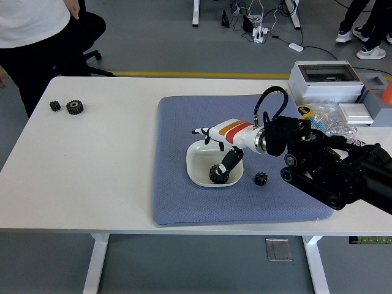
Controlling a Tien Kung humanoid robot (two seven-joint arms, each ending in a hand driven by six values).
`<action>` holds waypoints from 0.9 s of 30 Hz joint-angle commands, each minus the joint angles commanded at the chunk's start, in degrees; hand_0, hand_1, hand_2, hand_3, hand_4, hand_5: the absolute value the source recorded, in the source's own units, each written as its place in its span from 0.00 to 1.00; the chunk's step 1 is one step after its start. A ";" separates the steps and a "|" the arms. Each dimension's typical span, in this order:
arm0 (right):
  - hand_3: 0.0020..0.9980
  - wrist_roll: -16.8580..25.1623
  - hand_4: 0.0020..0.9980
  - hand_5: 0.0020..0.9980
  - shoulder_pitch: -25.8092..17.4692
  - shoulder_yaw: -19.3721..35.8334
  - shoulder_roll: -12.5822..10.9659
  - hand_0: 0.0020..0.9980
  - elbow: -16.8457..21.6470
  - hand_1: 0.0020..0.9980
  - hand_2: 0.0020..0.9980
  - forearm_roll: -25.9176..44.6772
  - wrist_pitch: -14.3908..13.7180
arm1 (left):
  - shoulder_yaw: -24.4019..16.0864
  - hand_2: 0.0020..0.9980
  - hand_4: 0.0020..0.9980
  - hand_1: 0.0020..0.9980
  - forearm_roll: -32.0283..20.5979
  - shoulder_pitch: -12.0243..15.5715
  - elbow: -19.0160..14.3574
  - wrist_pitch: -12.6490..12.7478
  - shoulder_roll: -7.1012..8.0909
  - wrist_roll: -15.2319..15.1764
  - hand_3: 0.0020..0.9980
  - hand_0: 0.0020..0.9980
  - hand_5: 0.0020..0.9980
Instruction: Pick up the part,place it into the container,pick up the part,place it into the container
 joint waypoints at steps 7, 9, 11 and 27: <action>1.00 -0.87 1.00 0.33 -1.39 6.10 -4.45 0.30 2.68 0.49 0.78 -1.94 1.22 | -0.15 0.83 0.70 0.81 0.12 0.33 0.00 0.02 0.00 -0.06 0.59 0.78 0.65; 0.91 -1.18 1.00 0.33 -1.67 7.28 -6.33 0.30 3.04 0.49 0.74 -2.68 1.86 | -0.32 0.82 0.70 0.81 0.07 0.42 0.00 0.01 0.00 -0.22 0.59 0.78 0.65; 0.91 -1.54 1.00 0.33 -2.09 8.26 -7.33 0.30 2.79 0.49 0.74 -3.40 2.32 | -0.50 0.82 0.70 0.81 0.16 0.50 0.00 0.04 0.00 -0.29 0.59 0.78 0.65; 0.74 -3.77 1.00 0.34 -13.37 17.44 -14.67 0.48 9.35 0.57 0.72 -3.01 4.80 | -0.53 0.82 0.70 0.81 0.19 0.14 0.00 0.19 0.00 -0.26 0.59 0.78 0.65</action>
